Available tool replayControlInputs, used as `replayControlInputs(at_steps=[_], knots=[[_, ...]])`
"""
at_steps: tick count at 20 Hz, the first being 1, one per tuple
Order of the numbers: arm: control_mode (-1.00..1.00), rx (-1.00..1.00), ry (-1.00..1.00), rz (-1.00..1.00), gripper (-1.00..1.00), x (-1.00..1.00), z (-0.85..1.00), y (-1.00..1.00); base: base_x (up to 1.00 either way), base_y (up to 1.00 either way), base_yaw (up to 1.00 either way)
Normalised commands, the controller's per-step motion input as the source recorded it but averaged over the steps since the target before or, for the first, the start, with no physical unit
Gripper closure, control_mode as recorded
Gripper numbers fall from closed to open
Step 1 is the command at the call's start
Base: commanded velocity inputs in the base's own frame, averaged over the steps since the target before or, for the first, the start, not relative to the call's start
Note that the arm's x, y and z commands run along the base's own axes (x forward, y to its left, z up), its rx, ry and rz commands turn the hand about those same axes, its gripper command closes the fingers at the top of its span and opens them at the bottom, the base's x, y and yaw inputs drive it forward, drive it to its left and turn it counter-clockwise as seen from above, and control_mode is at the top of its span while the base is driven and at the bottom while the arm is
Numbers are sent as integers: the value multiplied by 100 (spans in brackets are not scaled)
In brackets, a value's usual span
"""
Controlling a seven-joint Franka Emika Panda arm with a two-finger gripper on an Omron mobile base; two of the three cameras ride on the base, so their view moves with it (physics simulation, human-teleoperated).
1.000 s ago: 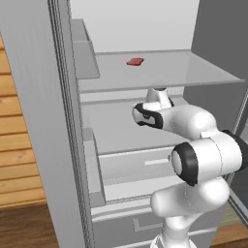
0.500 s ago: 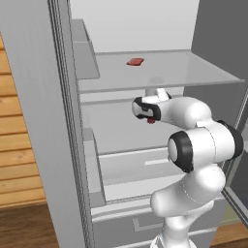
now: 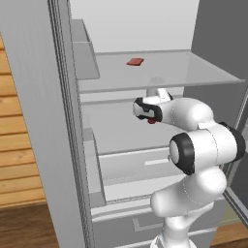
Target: Take the strawberry from the fridge and place it on top of the pancake, located on the dining counter.
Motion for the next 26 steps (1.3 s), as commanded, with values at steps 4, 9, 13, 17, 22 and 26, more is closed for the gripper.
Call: replayControlInputs(at_steps=[4,9,13,17,22,26], knots=[[-100,0,-6,0,-100,-56,-31,0,0,0,0],[-100,0,-9,0,-100,-72,-27,0,0,0,0],[-100,0,-4,0,-100,-60,-29,0,0,0,0],[-100,0,0,0,-100,-16,-9,0,0,0,0],[-100,0,0,0,-100,0,15,0,0,0,0],[-100,0,8,0,-100,0,13,0,0,0,0]])
